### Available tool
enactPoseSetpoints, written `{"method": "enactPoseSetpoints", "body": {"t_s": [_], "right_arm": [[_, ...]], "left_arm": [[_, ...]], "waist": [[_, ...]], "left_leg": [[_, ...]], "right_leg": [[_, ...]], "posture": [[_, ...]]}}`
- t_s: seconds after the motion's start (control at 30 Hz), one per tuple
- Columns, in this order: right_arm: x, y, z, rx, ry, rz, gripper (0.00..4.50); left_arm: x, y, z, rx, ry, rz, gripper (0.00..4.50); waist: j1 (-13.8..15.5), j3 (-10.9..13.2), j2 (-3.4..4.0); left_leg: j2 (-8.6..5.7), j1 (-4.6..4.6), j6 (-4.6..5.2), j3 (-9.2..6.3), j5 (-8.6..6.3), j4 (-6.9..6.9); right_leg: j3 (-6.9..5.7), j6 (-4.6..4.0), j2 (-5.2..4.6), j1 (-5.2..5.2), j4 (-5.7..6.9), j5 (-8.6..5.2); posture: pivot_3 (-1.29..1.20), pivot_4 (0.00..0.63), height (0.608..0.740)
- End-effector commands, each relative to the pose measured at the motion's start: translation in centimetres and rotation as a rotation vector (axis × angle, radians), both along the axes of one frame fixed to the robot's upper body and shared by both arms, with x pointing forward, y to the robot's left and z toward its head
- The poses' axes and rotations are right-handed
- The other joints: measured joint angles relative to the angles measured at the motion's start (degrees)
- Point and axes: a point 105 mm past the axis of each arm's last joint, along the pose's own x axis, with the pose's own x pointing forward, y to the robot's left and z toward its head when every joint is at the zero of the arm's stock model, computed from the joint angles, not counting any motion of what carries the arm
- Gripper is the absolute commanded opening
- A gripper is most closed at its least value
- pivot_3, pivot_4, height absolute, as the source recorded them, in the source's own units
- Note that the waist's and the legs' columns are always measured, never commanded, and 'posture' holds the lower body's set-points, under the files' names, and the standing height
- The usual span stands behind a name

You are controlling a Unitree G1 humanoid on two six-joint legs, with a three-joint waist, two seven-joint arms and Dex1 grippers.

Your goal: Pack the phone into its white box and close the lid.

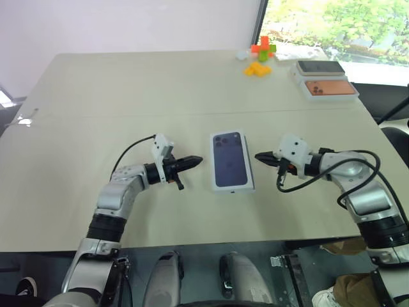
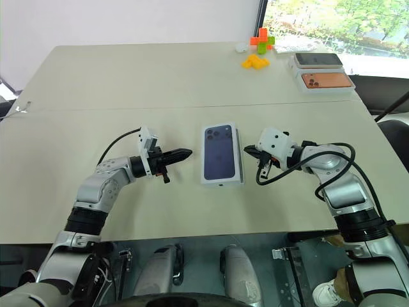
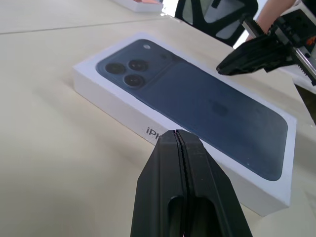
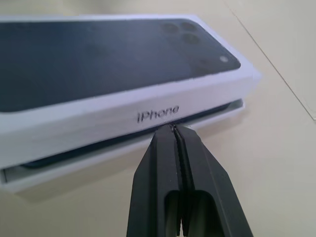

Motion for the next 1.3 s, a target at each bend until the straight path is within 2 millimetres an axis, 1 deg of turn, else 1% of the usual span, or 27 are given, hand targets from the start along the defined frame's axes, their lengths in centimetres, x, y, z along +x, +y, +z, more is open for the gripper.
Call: {"method": "enactPoseSetpoints", "body": {"t_s": [0.03, 0.17, 0.33, 0.5, 0.63, 0.73, 0.83, 1.03, 1.2, 1.3], "right_arm": [[0.2, 0.0, 0.6, -0.022, -0.053, 0.001, 0.06], [0.3, 0.2, 0.6, -0.024, -0.058, 0.000, 0.06], [-0.1, 0.5, 0.4, -0.029, -0.050, 0.019, 0.06], [-0.6, 1.2, 0.0, -0.030, -0.043, 0.052, 0.06], [-0.5, 1.8, 0.3, -0.008, -0.053, 0.059, 0.06], [-0.4, 1.6, 0.2, -0.032, -0.060, 0.057, 0.06], [-0.3, 1.7, 0.4, -0.020, -0.064, 0.056, 0.06], [-0.1, 1.8, 0.7, -0.024, -0.081, 0.055, 0.06], [-0.1, 2.3, 0.8, -0.023, -0.088, 0.063, 0.06], [0.0, 2.4, 0.9, -0.024, -0.092, 0.065, 0.06]], "left_arm": [[-0.1, -0.9, -0.1, 0.008, -0.005, -0.022, 0.00], [-0.1, -2.2, -0.4, 0.015, 0.005, -0.056, 0.00], [0.0, -2.4, -0.7, 0.009, 0.038, -0.055, 0.00], [0.0, -2.8, -0.3, -0.009, 0.040, -0.064, 0.00], [-0.1, -2.7, -0.5, 0.012, 0.023, -0.065, 0.00], [0.0, -2.1, -0.6, 0.016, 0.033, -0.053, 0.00], [0.1, -1.7, -0.5, 0.021, 0.020, -0.045, 0.00], [0.0, -2.0, -0.7, 0.023, 0.022, -0.052, 0.00], [0.0, -2.1, -1.3, 0.055, 0.022, -0.058, 0.00], [-0.1, -2.6, -1.4, 0.048, 0.028, -0.064, 0.00]], "waist": [[0.03, 0.00, 0.00], [0.08, 0.00, 0.00], [0.04, 0.00, 0.00], [0.08, 0.00, 0.00], [0.03, 0.00, 0.00], [0.05, 0.00, 0.00], [0.05, 0.00, 0.00], [0.04, 0.00, 0.00], [0.05, 0.00, 0.00], [0.05, 0.00, 0.00]], "left_leg": [[0.00, 0.02, 0.00, 0.00, 0.00, 0.00], [0.00, 0.02, 0.00, 0.01, 0.00, 0.04], [0.00, 0.01, 0.00, 0.02, 0.00, 0.10], [0.00, 0.01, 0.00, 0.01, 0.00, 0.15], [0.00, 0.01, 0.00, 0.01, 0.00, 0.23], [0.01, 0.00, 0.00, 0.00, 0.00, 0.36], [0.01, -0.01, 0.00, 0.01, 0.00, 0.50], [0.01, 0.00, 0.00, 0.01, -0.01, 0.65], [0.01, 0.01, 0.00, 0.01, 0.00, 0.67], [0.01, 0.01, 0.00, 0.01, 0.00, 0.67]], "right_leg": [[0.01, 0.00, 0.01, 0.00, 0.02, 0.00], [0.01, 0.00, 0.01, 0.00, 0.05, 0.00], [0.03, 0.01, 0.01, 0.01, 0.08, 0.01], [0.03, 0.01, 0.02, 0.01, 0.13, 0.01], [0.04, 0.03, 0.02, 0.02, 0.18, 0.02], [0.04, 0.03, 0.03, 0.02, 0.29, 0.02], [0.05, 0.03, 0.02, 0.02, 0.40, 0.02], [0.08, -0.04, 0.02, 0.03, 0.54, 0.06], [0.09, -0.03, 0.03, 0.02, 0.59, 0.06], [0.10, -0.03, 0.03, 0.01, 0.59, 0.07]], "posture": [[0.00, 0.150, 0.739], [0.00, 0.150, 0.739], [0.00, 0.150, 0.739], [0.00, 0.150, 0.739], [0.00, 0.150, 0.739], [0.00, 0.150, 0.739], [0.00, 0.150, 0.739], [0.00, 0.150, 0.739], [0.00, 0.150, 0.739], [0.00, 0.150, 0.739]]}}
